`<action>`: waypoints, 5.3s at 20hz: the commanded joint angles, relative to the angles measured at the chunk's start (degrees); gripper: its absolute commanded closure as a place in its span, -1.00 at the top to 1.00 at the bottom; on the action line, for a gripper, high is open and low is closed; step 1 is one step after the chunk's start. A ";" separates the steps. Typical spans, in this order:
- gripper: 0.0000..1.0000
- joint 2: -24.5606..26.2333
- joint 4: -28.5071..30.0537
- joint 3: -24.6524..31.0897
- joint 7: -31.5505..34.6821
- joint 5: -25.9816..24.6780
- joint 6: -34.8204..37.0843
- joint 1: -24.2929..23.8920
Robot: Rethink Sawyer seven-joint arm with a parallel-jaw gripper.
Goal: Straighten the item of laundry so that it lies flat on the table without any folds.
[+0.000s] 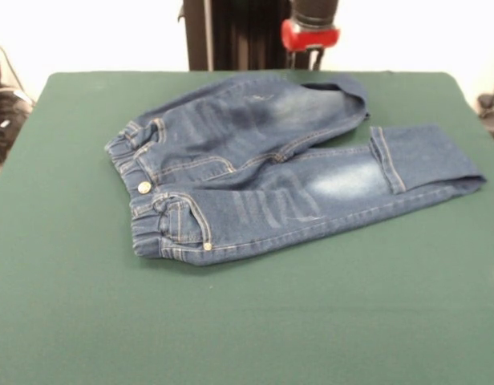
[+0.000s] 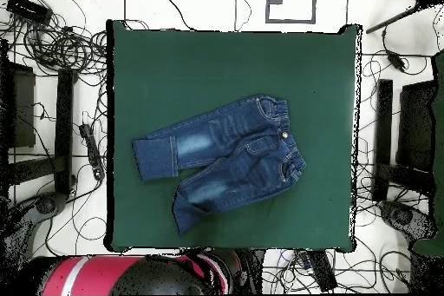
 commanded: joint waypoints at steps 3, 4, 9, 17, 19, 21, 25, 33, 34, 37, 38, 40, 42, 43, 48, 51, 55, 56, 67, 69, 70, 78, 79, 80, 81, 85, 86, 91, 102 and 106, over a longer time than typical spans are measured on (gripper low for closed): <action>1.00 -11.56 -5.13 8.90 8.93 5.45 3.21 -0.84; 1.00 -12.20 -4.72 9.10 8.98 5.19 3.64 -1.14; 1.00 -13.63 -3.27 9.42 8.99 4.21 4.62 -2.25; 1.00 -13.60 -2.63 9.20 8.04 2.45 3.87 -3.78; 1.00 -12.91 -3.04 9.02 7.87 2.37 3.39 -3.86; 1.00 -12.43 -3.32 8.81 7.79 2.49 3.04 -3.71; 1.00 -11.76 -3.46 8.61 7.75 2.32 2.18 -3.60; 1.00 -10.04 -5.36 8.48 7.58 3.23 1.59 -3.04; 1.00 -10.18 -5.48 8.56 7.62 3.43 1.90 -3.03; 1.00 -10.93 -5.73 9.25 7.67 3.75 3.36 -3.39; 1.00 -11.42 -5.69 9.38 7.69 3.94 4.02 -3.41; 1.00 -12.11 -5.88 9.86 7.70 4.22 5.35 -3.71; 1.00 -12.53 -6.43 10.39 7.54 4.45 6.69 -4.04; 1.00 -12.39 -6.81 10.43 7.53 4.66 7.01 -4.05; 1.00 -11.39 -9.10 10.73 7.45 6.03 8.32 -3.82; 1.00 -10.25 -10.37 10.71 7.56 6.92 8.31 -3.50; 1.00 -6.61 -13.07 10.16 7.30 7.71 6.42 -3.00; 1.00 -5.22 -13.79 9.85 7.31 7.92 5.35 -2.83; 1.00 1.54 -15.22 7.40 8.24 8.59 -4.46 -1.74; -1.00 1.55 -14.51 7.86 9.12 9.16 -4.76 -2.39; -1.00 1.42 -14.38 8.12 9.19 9.14 -4.16 -2.64; -1.00 -2.70 -10.94 9.79 8.45 7.73 0.14 -3.96; -1.00 -4.03 -9.83 9.90 8.44 7.36 0.81 -4.13; -1.00 -5.61 -8.56 9.82 8.53 7.28 1.55 -4.09; -1.00 -7.71 -6.98 9.44 8.63 7.55 2.82 -3.76; -1.00 -17.91 -0.84 7.29 8.21 8.73 9.91 -2.06; -1.00 -20.76 0.51 6.92 7.85 8.81 12.11 -1.79; -1.00 -31.00 5.28 7.64 7.32 9.46 20.10 -1.52; -1.00 -23.66 -0.25 2.43 11.52 15.62 20.54 6.70; -1.00 -18.12 -3.38 -2.51 12.77 20.19 19.21 10.90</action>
